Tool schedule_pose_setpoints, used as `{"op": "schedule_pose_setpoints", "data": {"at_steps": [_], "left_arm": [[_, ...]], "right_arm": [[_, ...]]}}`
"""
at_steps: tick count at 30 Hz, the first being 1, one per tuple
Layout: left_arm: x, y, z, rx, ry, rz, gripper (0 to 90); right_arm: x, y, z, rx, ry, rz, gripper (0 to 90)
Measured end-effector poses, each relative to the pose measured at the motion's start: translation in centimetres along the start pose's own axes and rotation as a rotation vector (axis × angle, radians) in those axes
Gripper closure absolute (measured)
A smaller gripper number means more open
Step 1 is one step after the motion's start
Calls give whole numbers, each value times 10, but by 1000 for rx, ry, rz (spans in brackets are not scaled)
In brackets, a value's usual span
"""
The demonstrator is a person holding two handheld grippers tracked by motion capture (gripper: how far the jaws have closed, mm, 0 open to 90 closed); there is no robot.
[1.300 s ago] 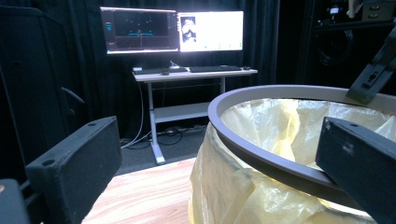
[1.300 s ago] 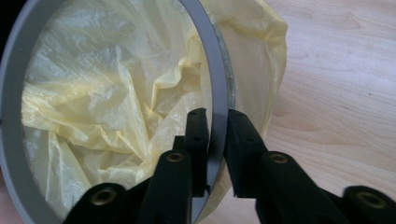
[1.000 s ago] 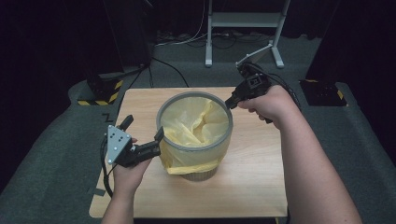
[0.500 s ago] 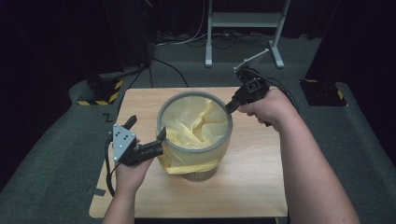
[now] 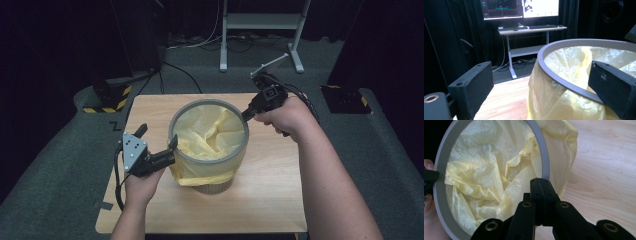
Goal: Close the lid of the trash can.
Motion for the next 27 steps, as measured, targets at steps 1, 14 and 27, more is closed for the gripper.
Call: {"op": "schedule_pose_setpoints", "data": {"at_steps": [1, 14, 27], "left_arm": [[0, 0, 0, -7, -1, 2, 67], [-8, -24, -7, -21, -16, -42, 31], [-11, -46, 42, -53, -206, -38, 46]], "right_arm": [[0, 0, 0, -2, 0, -1, 898], [-9, -1, -8, -62, 91, 52, 670], [-13, 11, -1, -158, 205, 180, 483]]}}
Point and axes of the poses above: each handheld gripper's, and its own axes: x roughly forward along the jaws, z roughly out of its underside, y roughly to its right, the point moved 5 cm from there along x, roughly forward along the jaws, and after that the axes turned 14 degrees about y, right-handed, at the moved point
